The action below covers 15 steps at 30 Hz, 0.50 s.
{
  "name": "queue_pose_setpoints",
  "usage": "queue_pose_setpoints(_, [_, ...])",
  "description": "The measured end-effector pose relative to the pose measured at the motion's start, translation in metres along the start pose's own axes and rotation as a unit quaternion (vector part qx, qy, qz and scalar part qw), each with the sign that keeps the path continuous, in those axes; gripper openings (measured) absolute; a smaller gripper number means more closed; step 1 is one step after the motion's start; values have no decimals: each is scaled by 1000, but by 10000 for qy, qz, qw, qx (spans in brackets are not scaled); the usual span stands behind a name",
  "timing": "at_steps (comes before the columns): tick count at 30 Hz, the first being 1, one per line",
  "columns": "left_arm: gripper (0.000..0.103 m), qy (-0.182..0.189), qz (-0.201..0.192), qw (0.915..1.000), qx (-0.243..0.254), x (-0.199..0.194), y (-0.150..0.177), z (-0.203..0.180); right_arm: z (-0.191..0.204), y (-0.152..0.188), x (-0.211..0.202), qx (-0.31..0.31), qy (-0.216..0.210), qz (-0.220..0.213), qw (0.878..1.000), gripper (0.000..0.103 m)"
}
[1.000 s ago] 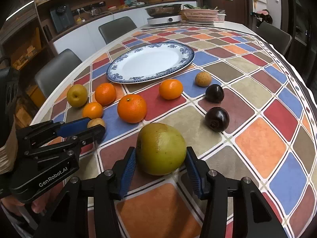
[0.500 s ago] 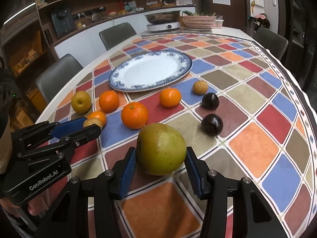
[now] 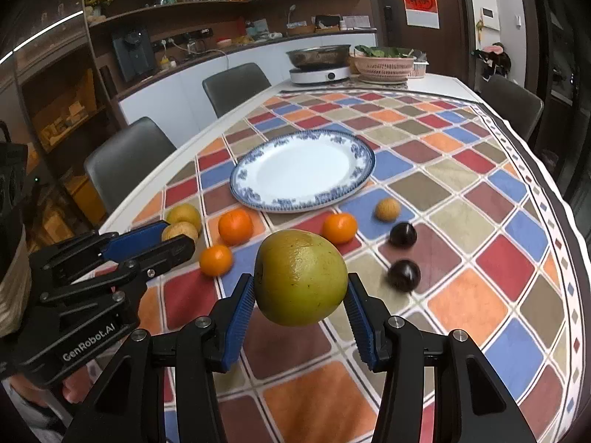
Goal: Organize fruits
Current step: 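Close left tool on brown fruit while right tool grasps and lifts the green pear, then carry brown fruit in left tool while right tool carries pear over the plate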
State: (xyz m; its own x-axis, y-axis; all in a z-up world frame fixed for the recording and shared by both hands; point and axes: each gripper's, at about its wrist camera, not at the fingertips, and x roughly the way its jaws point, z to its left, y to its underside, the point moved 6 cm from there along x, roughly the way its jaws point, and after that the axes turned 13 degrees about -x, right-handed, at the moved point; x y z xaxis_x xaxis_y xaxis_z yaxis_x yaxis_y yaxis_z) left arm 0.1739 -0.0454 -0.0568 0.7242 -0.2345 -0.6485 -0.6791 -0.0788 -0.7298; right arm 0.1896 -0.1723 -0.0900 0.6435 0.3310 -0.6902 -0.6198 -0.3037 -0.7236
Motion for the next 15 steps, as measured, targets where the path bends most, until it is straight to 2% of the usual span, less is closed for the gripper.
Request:
queue_pose_setpoints(7, [28, 60, -114, 9999, 103, -4, -26, 0, -6, -26, -2, 12, -111, -107, 9999, 50])
queue_pose_setpoints(15, [28, 122, -205, 9994, 233, 8, -64, 0, -17, -63, 6, -29, -179, -225, 9996, 50])
